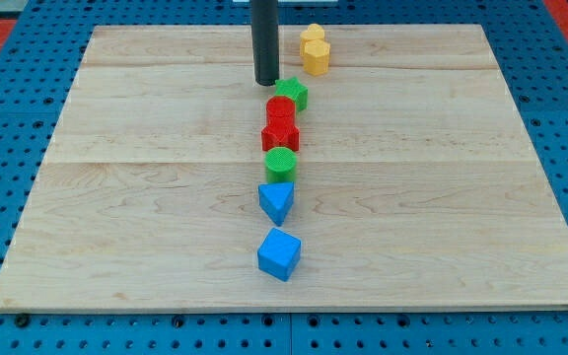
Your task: Move the green star to left below diagonally to the yellow hexagon
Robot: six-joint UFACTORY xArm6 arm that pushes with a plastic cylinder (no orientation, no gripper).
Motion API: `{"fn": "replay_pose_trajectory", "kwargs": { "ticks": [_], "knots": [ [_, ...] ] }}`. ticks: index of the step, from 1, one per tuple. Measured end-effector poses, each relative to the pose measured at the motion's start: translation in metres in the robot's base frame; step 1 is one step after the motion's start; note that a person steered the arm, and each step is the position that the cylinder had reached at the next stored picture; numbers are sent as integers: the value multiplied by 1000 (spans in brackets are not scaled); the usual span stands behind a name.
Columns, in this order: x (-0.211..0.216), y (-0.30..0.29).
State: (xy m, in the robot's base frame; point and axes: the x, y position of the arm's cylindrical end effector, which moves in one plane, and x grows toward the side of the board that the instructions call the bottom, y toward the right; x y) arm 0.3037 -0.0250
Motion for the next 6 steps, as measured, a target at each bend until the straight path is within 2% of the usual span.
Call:
{"fn": "replay_pose_trajectory", "kwargs": {
  "ticks": [1,2,3,4,5,6],
  "knots": [
    [0,20],
    [7,74],
    [44,129],
    [55,96],
    [11,61],
    [15,-21]
  ]
}}
